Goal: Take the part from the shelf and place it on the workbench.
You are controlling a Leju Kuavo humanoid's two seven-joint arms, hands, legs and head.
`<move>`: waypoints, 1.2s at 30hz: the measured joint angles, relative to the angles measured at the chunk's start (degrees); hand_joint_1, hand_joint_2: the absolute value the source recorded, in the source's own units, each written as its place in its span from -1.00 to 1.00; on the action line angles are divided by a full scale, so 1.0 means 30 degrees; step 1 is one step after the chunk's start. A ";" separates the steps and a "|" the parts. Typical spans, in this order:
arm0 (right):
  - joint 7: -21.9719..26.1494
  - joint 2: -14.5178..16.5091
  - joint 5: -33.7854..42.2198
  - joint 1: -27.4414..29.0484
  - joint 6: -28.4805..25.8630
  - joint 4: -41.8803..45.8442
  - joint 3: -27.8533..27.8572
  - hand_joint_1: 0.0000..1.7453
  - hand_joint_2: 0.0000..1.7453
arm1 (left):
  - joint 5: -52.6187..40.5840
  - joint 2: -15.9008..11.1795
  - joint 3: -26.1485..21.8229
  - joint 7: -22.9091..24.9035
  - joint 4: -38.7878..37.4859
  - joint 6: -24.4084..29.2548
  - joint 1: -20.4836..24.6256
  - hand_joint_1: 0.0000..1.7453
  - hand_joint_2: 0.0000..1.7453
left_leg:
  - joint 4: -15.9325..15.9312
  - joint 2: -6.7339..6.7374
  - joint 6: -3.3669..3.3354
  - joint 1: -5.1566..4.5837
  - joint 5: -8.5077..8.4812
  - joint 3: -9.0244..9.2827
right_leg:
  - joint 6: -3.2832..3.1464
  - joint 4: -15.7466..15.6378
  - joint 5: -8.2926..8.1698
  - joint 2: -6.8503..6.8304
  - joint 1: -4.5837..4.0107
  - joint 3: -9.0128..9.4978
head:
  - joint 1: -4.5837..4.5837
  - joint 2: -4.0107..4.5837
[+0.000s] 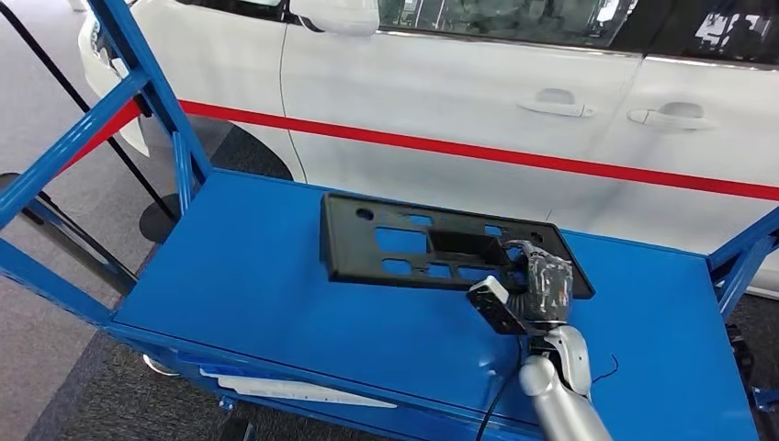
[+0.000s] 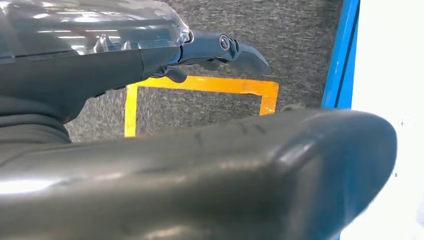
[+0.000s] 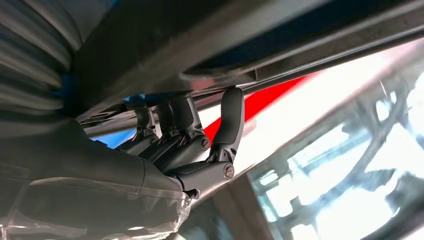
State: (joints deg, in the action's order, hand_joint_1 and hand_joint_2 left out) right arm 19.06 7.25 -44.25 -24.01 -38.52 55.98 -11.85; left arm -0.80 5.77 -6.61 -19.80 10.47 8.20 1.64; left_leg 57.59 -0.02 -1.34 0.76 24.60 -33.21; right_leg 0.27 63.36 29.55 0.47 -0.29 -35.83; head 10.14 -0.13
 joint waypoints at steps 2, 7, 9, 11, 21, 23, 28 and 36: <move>0.0333 -0.0047 0.1875 0.0589 0.0326 0.1298 0.0197 1.00 1.00 | -0.0118 -0.0015 0.0009 0.0011 0.0000 -0.0051 0.0010 -1.00 -1.00 | 0.0019 0.0000 -0.0054 -0.0005 -0.0069 -0.0152 | 0.0177 0.2437 0.1348 -0.0019 0.0128 -0.0956 | 0.0002 0.0002; 0.0499 -0.0258 0.4865 0.2567 0.1094 0.5547 0.0443 1.00 1.00 | -0.0464 -0.0042 0.0055 0.0153 0.0000 -0.0215 -0.0010 -1.00 -1.00 | 0.0323 -0.0013 0.0128 0.0039 -0.0210 -0.0619 | 0.0439 0.0581 0.0250 -0.0097 0.0505 0.0578 | 0.0002 0.0002; 0.0676 -0.0313 0.5773 0.3274 0.1351 0.7322 0.0516 1.00 1.00 | -0.0488 -0.0062 0.0066 0.0180 0.0000 -0.0262 0.0020 -1.00 -1.00 | 0.0422 -0.0032 0.0347 0.0011 -0.0294 -0.0753 | 0.0319 -0.1141 -0.0242 -0.0067 0.0450 0.1482 | 0.0004 0.0000; 0.1006 -0.0392 0.6826 0.3999 0.1679 0.9091 0.0576 1.00 1.00 | -0.0497 -0.0084 0.0069 0.0190 0.0000 -0.0277 0.0030 -1.00 -1.00 | 0.0404 -0.0063 0.0621 -0.0021 -0.0451 -0.0824 | 0.0081 -0.1345 -0.0390 -0.0018 0.0340 0.1443 | 0.0004 0.0002; 0.2097 -0.0774 0.9466 0.6052 0.2525 1.4325 0.0641 1.00 1.00 | -0.0490 -0.0149 0.0069 0.0175 -0.0007 -0.0251 0.0040 -1.00 -1.00 | 0.4639 -0.0050 0.0789 -0.0022 0.2535 -0.1093 | -0.0812 -0.1459 -0.1743 -0.0158 0.0004 -0.0180 | 0.0002 0.0004; 0.2313 -0.0944 0.9822 0.6228 0.2601 1.5049 0.0632 1.00 1.00 | -0.0483 -0.0209 0.0069 0.0146 -0.0007 -0.0235 0.0094 -1.00 -1.00 | 0.1828 -0.0037 0.0385 -0.0194 0.1945 0.0885 | -0.0763 -0.1443 -0.2034 -0.0153 -0.0081 -0.0445 | 0.0002 0.0002; 0.2446 -0.1197 1.0024 0.6473 0.2692 1.6017 0.0586 1.00 1.00 | -0.0475 -0.0268 0.0067 0.0089 -0.0011 -0.0206 0.0201 -1.00 -1.00 | -0.0429 0.0034 -0.0039 -0.0432 0.1453 0.1880 | -0.0221 -0.1609 -0.2616 -0.0173 0.0073 -0.0582 | 0.0005 0.0000; 0.2949 -0.1748 1.0436 0.6917 0.2681 1.6828 0.0343 1.00 1.00 | -0.0445 -0.0190 0.0055 -0.0055 -0.0016 -0.0200 0.0228 -1.00 -1.00 | -0.0469 0.0207 -0.0082 -0.0110 -0.0343 -0.0151 | 0.0711 0.3132 0.0310 -0.0151 0.0595 -0.0938 | 0.0002 0.0002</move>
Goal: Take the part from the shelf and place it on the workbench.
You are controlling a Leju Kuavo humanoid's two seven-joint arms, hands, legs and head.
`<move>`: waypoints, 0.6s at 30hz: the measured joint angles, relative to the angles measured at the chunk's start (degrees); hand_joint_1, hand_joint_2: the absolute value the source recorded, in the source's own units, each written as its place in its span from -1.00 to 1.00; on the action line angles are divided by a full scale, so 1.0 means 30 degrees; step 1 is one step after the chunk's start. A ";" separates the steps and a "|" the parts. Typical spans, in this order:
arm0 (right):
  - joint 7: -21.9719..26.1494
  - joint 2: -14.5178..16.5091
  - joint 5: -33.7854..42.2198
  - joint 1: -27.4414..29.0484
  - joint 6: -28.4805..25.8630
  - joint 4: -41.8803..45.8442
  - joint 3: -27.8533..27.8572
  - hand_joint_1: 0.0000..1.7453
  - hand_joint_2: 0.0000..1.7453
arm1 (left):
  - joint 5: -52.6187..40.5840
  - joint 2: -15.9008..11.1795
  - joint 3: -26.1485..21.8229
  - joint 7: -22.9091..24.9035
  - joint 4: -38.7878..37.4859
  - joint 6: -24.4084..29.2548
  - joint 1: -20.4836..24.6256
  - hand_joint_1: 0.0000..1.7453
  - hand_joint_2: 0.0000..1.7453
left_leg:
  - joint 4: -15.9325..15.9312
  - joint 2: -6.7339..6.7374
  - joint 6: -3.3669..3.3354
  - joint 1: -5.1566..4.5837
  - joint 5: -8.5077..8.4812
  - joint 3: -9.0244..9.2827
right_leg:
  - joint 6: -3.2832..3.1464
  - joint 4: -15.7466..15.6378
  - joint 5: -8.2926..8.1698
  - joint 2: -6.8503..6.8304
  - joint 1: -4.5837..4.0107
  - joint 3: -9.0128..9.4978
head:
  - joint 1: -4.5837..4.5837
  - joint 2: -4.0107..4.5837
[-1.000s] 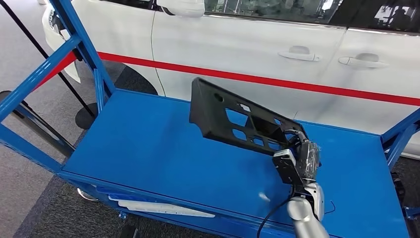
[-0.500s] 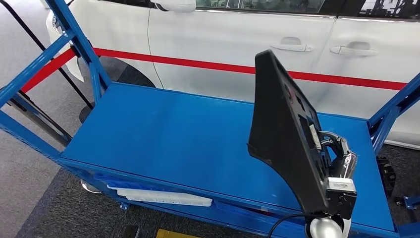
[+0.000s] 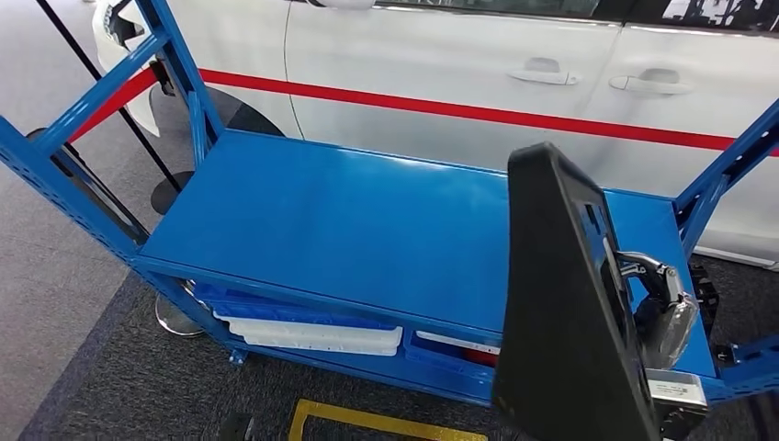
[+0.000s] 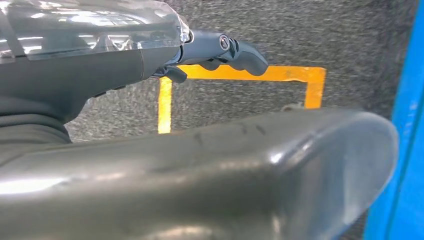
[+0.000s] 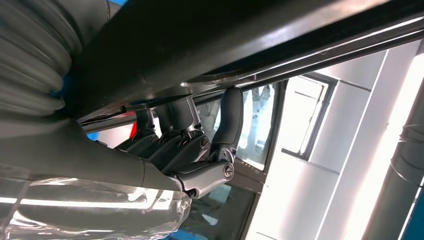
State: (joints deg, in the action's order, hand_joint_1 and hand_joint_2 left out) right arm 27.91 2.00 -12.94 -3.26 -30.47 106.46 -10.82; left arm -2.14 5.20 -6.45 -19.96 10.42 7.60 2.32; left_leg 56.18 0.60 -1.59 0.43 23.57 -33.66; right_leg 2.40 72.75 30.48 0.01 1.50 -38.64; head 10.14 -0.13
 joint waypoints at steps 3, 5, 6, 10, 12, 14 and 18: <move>0.0147 -0.0137 0.0111 0.0060 0.0011 0.0379 -0.0171 1.00 1.00 | 0.0053 0.0017 0.0000 -0.0058 0.0002 0.0011 0.0013 -1.00 -1.00 | 0.0574 -0.0007 0.0330 0.0132 -0.0309 -0.0891 | 0.0143 -0.3317 -0.0542 0.0023 0.0109 0.2551 | 0.0000 -0.0002; 0.0296 -0.0247 0.0249 0.0133 0.0033 0.0654 -0.0331 1.00 1.00 | 0.0084 0.0026 -0.0002 -0.0100 0.0000 0.0035 0.0009 -1.00 -1.00 | 0.0771 -0.0031 0.0598 0.0108 -0.0522 -0.1154 | -0.0141 -0.4639 0.0003 0.0101 -0.0009 0.3269 | 0.0024 0.0000; 0.0388 -0.0319 0.0324 0.0183 0.0045 0.0776 -0.0430 1.00 1.00 | 0.0093 0.0035 -0.0004 -0.0118 -0.0002 0.0047 -0.0006 -1.00 -1.00 | 0.0775 -0.0049 0.0729 0.0096 -0.0659 -0.1197 | -0.0378 -0.4762 -0.0015 0.0127 -0.0075 0.3268 | 0.0033 0.0000; 0.0817 -0.0667 0.0560 0.0456 0.0038 0.1260 -0.0842 1.00 1.00 | 0.0106 0.0051 -0.0031 -0.0144 -0.0015 0.0067 -0.0135 -1.00 -1.00 | 0.1824 -0.0102 0.1101 0.0241 0.0551 -0.1646 | -0.1166 -0.4784 -0.0647 0.0003 -0.0104 0.2749 | 0.0044 0.0000; 0.1008 -0.0805 0.0680 0.0632 -0.0009 0.1503 -0.1004 1.00 1.00 | 0.0113 0.0058 -0.0042 -0.0144 -0.0020 0.0069 -0.0142 -1.00 -1.00 | 0.4074 -0.0109 0.1118 0.0245 0.2569 -0.2196 | -0.1339 -0.4760 -0.1043 -0.0029 -0.0177 0.2280 | 0.0044 0.0000; 0.1120 -0.0954 0.0839 0.0851 -0.0060 0.1748 -0.1095 1.00 1.00 | 0.0115 0.0069 -0.0044 -0.0146 -0.0020 0.0067 -0.0130 -1.00 -1.00 | 0.5983 -0.0112 0.1067 0.0234 0.3385 -0.2314 | -0.1411 -0.4717 -0.1459 -0.0040 -0.0313 0.1681 | 0.0044 -0.0002; 0.1195 -0.1415 0.1383 0.1317 -0.0117 0.2450 -0.1135 1.00 1.00 | 0.0115 0.0055 -0.0051 -0.0233 -0.0020 0.0018 -0.0097 -1.00 -1.00 | 0.3179 -0.0122 0.0377 -0.0061 0.2066 0.0743 | -0.1387 -0.4652 -0.2237 -0.0027 -0.0599 0.0700 | 0.0044 -0.0002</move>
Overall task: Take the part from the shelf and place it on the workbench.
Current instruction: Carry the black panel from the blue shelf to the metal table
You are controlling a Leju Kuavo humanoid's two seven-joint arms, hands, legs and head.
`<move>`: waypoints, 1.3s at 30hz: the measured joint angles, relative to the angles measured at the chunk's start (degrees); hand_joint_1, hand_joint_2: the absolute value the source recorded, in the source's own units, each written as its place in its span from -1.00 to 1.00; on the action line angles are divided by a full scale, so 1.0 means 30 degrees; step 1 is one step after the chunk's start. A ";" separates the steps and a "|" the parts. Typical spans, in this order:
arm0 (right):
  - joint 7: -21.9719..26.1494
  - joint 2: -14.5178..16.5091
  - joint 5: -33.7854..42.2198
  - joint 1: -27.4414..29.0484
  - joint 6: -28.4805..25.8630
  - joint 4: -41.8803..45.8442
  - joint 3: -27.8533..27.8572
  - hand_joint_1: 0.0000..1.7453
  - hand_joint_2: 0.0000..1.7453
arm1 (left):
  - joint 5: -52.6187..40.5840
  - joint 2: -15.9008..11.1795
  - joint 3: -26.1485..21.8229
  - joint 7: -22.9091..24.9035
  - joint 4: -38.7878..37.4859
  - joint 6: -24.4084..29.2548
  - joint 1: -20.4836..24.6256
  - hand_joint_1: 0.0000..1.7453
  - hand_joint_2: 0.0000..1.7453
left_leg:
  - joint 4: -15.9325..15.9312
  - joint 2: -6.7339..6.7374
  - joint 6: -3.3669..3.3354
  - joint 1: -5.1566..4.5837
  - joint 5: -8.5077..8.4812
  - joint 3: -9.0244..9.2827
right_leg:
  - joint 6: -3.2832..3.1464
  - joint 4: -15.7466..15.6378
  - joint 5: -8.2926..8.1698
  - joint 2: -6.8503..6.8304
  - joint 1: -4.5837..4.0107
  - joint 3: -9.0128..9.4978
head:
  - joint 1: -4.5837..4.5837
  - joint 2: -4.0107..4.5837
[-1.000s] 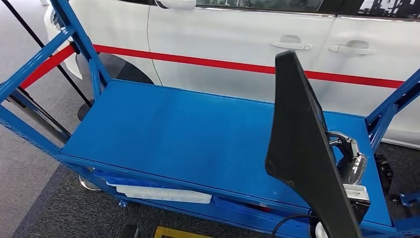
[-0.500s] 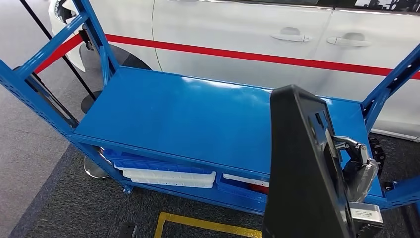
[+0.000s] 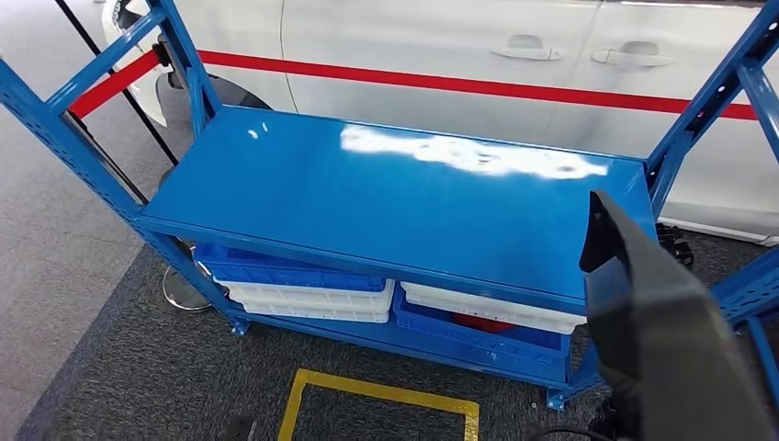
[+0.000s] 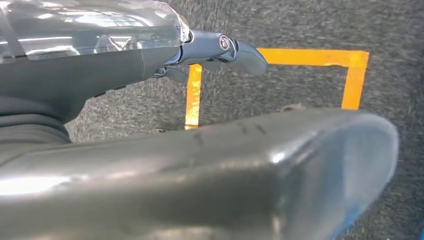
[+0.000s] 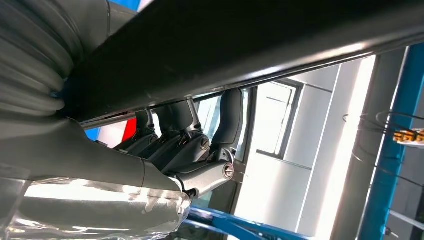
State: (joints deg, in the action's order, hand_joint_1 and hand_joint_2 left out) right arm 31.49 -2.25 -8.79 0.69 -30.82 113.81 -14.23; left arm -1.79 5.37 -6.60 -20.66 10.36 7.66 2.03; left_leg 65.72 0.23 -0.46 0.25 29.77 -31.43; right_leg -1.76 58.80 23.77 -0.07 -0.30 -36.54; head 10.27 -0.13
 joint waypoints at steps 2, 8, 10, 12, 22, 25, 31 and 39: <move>0.0128 -0.0279 0.0381 0.0200 0.0029 0.0356 0.0000 1.00 1.00 | 0.0000 -0.0013 -0.0005 -0.0093 0.0000 -0.0033 0.0049 -1.00 -1.00 | -0.2389 0.0005 -0.0306 -0.0204 0.0229 0.1588 | 0.0156 -0.0004 -0.0345 -0.0043 -0.0001 -0.0201 | 0.0000 0.0002; 0.0537 -0.0938 0.0951 0.0858 0.0040 0.1015 -0.0005 1.00 1.00 | 0.0011 0.0095 -0.0016 -0.0197 -0.0015 -0.0111 0.0034 -1.00 -1.00 | -0.3552 0.0165 -0.0625 -0.0146 -0.0796 0.1201 | 0.0816 0.1308 0.1140 -0.0017 0.0219 -0.0846 | -0.0005 0.0003; 0.0592 -0.1062 0.0948 0.1025 -0.0089 0.1113 -0.0004 1.00 1.00 | 0.0018 0.0115 -0.0022 -0.0195 -0.0015 -0.0120 0.0036 -1.00 -1.00 | -0.3496 0.0187 -0.0678 -0.0142 -0.1262 0.0590 | 0.1001 0.3699 0.2895 0.0003 0.0332 -0.1383 | -0.0005 0.0004; 0.0708 -0.1158 0.0760 0.1261 -0.0387 0.1191 0.0036 1.00 1.00 | 0.0027 0.0148 -0.0022 -0.0186 -0.0015 -0.0115 0.0035 -1.00 -1.00 | -0.3326 0.0204 -0.0587 -0.0101 -0.1699 -0.0119 | 0.1188 0.5216 0.2842 0.0000 0.0457 -0.1291 | -0.0005 0.0004; 0.0346 -0.1279 -0.2720 0.1749 -0.2856 0.1579 0.2956 1.00 1.00 | 0.0563 0.0282 -0.0269 0.0186 -0.0015 0.0348 -0.0059 -1.00 -1.00 | -0.1720 0.0120 0.0486 0.0068 -0.1983 -0.2109 | 0.0335 -0.0191 0.2090 -0.0045 0.0531 0.2604 | 0.0016 0.0003; 0.0048 -0.1269 -0.3768 0.1741 -0.2940 0.1576 0.4423 1.00 1.00 | 0.0672 0.0308 -0.0454 0.0273 -0.0015 0.0384 -0.0094 -1.00 -1.00 | 0.1462 0.0094 0.0666 0.0146 0.0346 -0.3195 | 0.0128 -0.0182 0.1652 -0.0070 0.0502 0.2104 | 0.0020 0.0004; -0.0492 -0.1663 -0.4452 0.1779 -0.2985 0.1217 0.8645 1.00 1.00 | 0.1166 0.0304 -0.0927 0.0033 -0.0015 0.0268 -0.0153 -1.00 -1.00 | -0.1137 0.0047 0.0182 0.0019 -0.0614 -0.0441 | 0.0332 -0.0056 0.1259 -0.0073 0.0358 0.1556 | 0.0018 0.0004; -0.0836 -0.2776 -0.2706 0.1895 -0.2599 0.0269 1.2671 1.00 1.00 | 0.1774 0.0259 -0.1599 -0.0379 -0.0015 0.0397 -0.0230 -1.00 -1.00 | -0.3266 0.0126 -0.0615 -0.0028 -0.1372 0.0260 | 0.1085 0.2086 0.2499 -0.0034 0.0427 0.0379 | 0.0011 0.0004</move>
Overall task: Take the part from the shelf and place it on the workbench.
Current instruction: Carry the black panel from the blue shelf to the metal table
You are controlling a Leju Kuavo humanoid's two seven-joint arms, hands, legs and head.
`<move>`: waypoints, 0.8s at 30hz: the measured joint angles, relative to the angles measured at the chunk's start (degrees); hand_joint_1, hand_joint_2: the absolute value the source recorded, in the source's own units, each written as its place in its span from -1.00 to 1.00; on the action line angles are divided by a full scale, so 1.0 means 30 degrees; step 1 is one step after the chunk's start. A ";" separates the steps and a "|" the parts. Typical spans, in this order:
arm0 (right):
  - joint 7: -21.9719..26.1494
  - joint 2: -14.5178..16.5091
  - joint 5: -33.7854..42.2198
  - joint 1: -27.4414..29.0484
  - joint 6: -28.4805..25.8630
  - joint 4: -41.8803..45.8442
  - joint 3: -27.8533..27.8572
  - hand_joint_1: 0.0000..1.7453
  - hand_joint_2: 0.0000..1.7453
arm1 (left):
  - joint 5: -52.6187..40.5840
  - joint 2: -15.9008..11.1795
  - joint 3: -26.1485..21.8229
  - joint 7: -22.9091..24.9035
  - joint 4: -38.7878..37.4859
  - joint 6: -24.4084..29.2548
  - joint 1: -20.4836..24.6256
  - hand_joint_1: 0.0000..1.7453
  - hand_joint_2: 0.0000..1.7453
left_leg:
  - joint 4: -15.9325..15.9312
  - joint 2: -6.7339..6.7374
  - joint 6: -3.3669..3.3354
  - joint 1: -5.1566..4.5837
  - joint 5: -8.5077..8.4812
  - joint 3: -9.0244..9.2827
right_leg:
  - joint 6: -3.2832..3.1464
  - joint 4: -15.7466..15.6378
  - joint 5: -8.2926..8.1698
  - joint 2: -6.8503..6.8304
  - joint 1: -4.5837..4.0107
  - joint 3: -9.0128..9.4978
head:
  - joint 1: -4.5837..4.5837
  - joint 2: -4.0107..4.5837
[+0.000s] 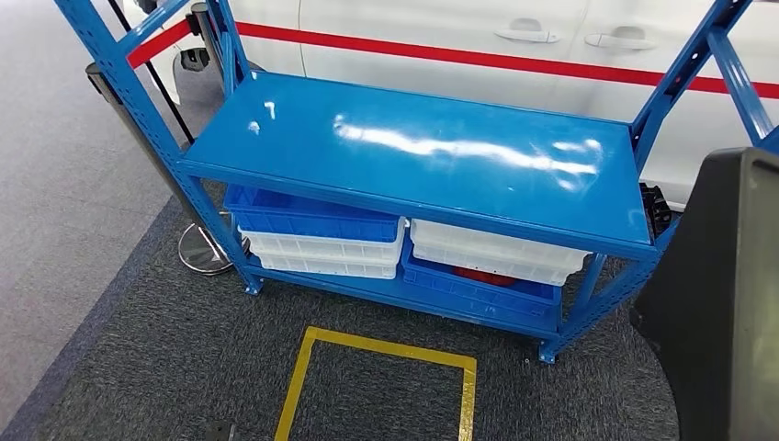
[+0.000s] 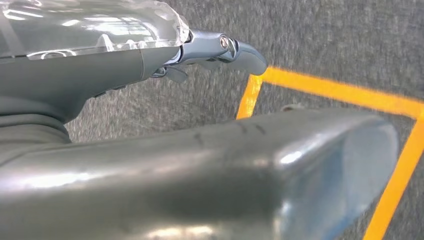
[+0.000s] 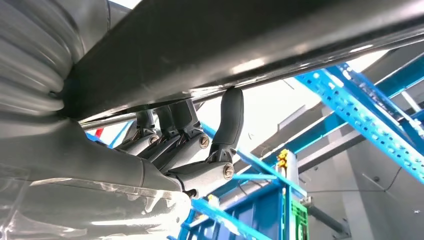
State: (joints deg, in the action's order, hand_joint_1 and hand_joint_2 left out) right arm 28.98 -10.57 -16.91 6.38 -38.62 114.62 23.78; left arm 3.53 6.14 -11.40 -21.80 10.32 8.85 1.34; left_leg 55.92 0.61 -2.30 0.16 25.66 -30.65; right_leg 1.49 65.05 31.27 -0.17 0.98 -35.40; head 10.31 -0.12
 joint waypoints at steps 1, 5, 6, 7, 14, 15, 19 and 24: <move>0.0004 -0.0100 0.0228 0.0043 0.0082 -0.0140 0.0204 1.00 1.00 | 0.0056 -0.0002 -0.0058 -0.0031 0.0000 0.0024 -0.0003 -1.00 -1.00 | 0.0018 0.0009 -0.0042 -0.0015 -0.0048 -0.0092 | 0.0046 0.1347 0.0666 0.0022 0.0025 -0.0633 | 0.0000 0.0000; 0.0080 -0.0308 0.0830 0.0260 0.0295 -0.0608 0.0602 1.00 1.00 | 0.0255 0.0005 -0.0302 -0.0140 0.0000 0.0040 -0.0056 -1.00 -1.00 | 0.0307 0.0007 0.0015 -0.0018 -0.0071 -0.0373 | 0.0229 0.1958 0.0231 0.0016 0.0176 -0.0760 | 0.0000 0.0000; 0.0124 -0.0342 0.0881 0.0269 0.0326 -0.0684 0.0657 1.00 1.00 | 0.0257 0.0007 -0.0344 -0.0168 0.0000 0.0060 -0.0057 -1.00 -1.00 | 0.0427 0.0003 0.0080 -0.0005 -0.0029 -0.0411 | 0.0257 0.0537 -0.0424 0.0007 0.0236 -0.0014 | -0.0002 0.0002; 0.0168 -0.0362 0.0909 0.0274 0.0349 -0.0757 0.0684 1.00 1.00 | 0.0257 0.0004 -0.0377 -0.0195 0.0000 0.0104 -0.0044 -1.00 -1.00 | 0.0577 -0.0008 0.0175 -0.0036 0.0030 -0.0468 | 0.0230 -0.0742 -0.0890 0.0014 0.0232 0.0651 | -0.0004 0.0000; 0.0319 -0.0373 0.0952 0.0352 0.0400 -0.1142 0.0684 1.00 1.00 | 0.0257 -0.0049 -0.0468 -0.0329 0.0000 0.0330 -0.0014 -1.00 -1.00 | 0.1795 -0.0051 0.0828 -0.0079 0.0783 -0.1098 | -0.0564 -0.2092 -0.1353 0.0061 0.0246 0.1056 | 0.0002 -0.0002; 0.0332 -0.0373 0.0952 0.0349 0.0402 -0.1162 0.0684 1.00 1.00 | 0.0255 -0.0058 -0.0470 -0.0337 0.0000 0.0333 -0.0014 -1.00 -1.00 | 0.2841 -0.0059 0.0918 -0.0041 0.1423 -0.1549 | -0.0644 -0.2102 -0.1381 0.0037 0.0254 0.1025 | 0.0002 0.0000; 0.0353 -0.0368 0.0967 0.0337 0.0468 -0.1353 0.0664 1.00 1.00 | 0.0240 -0.0055 -0.0470 -0.0384 0.0000 0.0512 -0.0066 -1.00 -1.00 | 0.6430 -0.0068 0.1039 0.0023 0.2718 -0.3020 | -0.0739 -0.2082 -0.1441 0.0015 0.0195 0.0893 | 0.0004 0.0003; 0.0377 -0.0409 0.1604 0.0173 0.1187 -0.1652 0.0264 1.00 1.00 | 0.0195 -0.0107 -0.0470 -0.0504 0.0000 0.0876 -0.0016 -1.00 -1.00 | 0.1070 -0.0087 0.0568 -0.0108 0.0482 -0.0308 | -0.0538 -0.2064 -0.1488 0.0061 0.0087 0.0952 | 0.0004 -0.0002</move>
State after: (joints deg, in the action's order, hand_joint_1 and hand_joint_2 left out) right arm 30.11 -11.80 -12.10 6.89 -35.06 109.67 24.58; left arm 4.11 5.82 -12.81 -23.31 10.32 11.48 1.29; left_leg 59.13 0.35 -0.60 -0.16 27.10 -31.58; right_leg -0.12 58.86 26.80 0.01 1.24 -32.55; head 10.32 -0.13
